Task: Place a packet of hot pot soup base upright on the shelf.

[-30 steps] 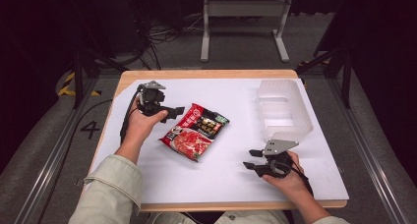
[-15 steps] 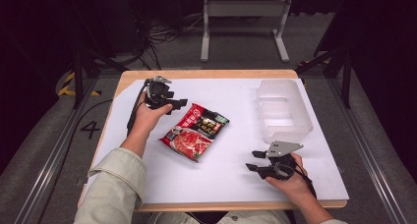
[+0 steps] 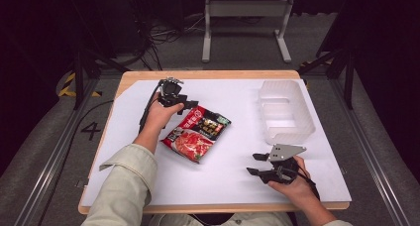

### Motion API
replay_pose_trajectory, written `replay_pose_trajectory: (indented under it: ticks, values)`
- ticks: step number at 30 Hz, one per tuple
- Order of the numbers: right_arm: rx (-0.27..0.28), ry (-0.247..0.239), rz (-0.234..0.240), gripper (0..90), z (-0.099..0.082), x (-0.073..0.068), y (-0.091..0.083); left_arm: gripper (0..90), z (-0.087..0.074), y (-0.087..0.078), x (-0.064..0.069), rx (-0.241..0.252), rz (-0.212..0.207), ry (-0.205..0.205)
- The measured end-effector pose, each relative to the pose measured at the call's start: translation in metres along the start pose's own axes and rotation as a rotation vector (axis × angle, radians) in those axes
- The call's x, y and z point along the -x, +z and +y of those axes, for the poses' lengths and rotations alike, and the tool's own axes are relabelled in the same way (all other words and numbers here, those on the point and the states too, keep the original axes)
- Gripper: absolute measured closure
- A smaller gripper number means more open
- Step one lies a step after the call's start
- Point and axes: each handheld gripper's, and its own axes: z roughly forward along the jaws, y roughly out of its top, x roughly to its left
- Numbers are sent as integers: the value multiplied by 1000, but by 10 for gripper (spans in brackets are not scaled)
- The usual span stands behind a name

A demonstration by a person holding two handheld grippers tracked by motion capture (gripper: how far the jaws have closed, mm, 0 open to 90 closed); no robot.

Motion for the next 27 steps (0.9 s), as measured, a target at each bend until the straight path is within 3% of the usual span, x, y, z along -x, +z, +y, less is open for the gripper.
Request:
replay_pose_trajectory:
  ticks: [8, 9, 12, 21, 22, 27]
  values:
    - [3, -4, 0, 450, 1, -1, 1, 347, -7, 19, -6, -40, 2, -17]
    - [-2, -11, 0, 446, 1, -1, 2, 360, -9, 23, -7, -68, -30, -44]
    - [-2, -13, 4, 443, 1, -2, 2, 366, -10, 26, -6, -74, -64, -62]
    - [-5, -14, 9, 438, 1, -2, 2, 432, -13, 33, -5, -124, -49, -35]
    - [-5, -14, 9, 437, 1, -2, 2, 433, -14, 33, -5, -127, -62, -59]
    - [-10, -18, 6, 434, 1, -2, 3, 444, -16, 35, -7, -169, -70, -76]
